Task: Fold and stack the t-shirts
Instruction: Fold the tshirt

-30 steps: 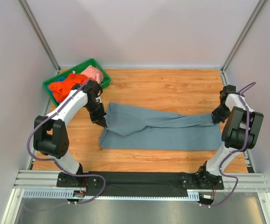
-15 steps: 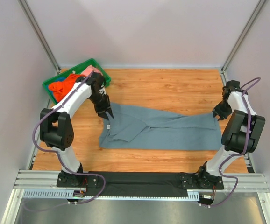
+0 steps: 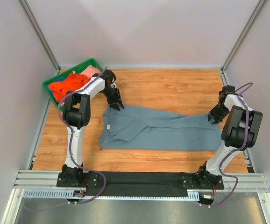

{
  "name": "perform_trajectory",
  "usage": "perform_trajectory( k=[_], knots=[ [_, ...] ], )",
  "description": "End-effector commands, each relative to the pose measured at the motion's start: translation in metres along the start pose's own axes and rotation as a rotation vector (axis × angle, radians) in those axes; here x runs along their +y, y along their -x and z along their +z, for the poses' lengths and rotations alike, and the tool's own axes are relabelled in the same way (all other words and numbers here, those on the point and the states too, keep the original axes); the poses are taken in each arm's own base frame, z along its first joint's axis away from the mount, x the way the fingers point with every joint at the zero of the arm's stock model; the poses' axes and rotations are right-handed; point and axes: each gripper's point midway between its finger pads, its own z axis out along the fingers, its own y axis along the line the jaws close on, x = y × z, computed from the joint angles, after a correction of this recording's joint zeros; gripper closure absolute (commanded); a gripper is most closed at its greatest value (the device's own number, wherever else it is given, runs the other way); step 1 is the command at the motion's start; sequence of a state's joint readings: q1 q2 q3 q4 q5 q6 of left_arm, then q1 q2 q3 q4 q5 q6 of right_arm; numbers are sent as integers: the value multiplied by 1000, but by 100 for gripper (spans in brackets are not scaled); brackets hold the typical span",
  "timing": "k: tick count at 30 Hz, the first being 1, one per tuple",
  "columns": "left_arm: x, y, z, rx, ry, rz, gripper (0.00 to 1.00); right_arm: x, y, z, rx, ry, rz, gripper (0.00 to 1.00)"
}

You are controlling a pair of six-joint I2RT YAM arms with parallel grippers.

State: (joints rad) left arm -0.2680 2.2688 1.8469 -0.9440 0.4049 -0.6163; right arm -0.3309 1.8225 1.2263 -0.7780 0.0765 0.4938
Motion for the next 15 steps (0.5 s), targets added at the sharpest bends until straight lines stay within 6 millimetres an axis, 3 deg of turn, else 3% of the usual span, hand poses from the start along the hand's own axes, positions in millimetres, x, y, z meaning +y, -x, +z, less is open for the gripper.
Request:
perform_trajectory(
  k=[1, 4, 8, 12, 15],
  knots=[
    [15, 12, -1, -34, 104, -36, 61, -15, 16, 12, -58, -44, -2, 69],
    [43, 10, 5, -31, 217, -106, 61, -17, 25, 15, -83, -21, 17, 70],
    [52, 18, -3, -61, 255, -145, 61, 3, 44, 7, -130, 76, -7, 69],
    [31, 29, -20, -93, 187, -141, 61, 24, 59, -6, -152, 163, -37, 69],
    [2, 39, -35, -130, 68, -100, 60, 34, 69, -16, -152, 201, -61, 69]
  ],
)
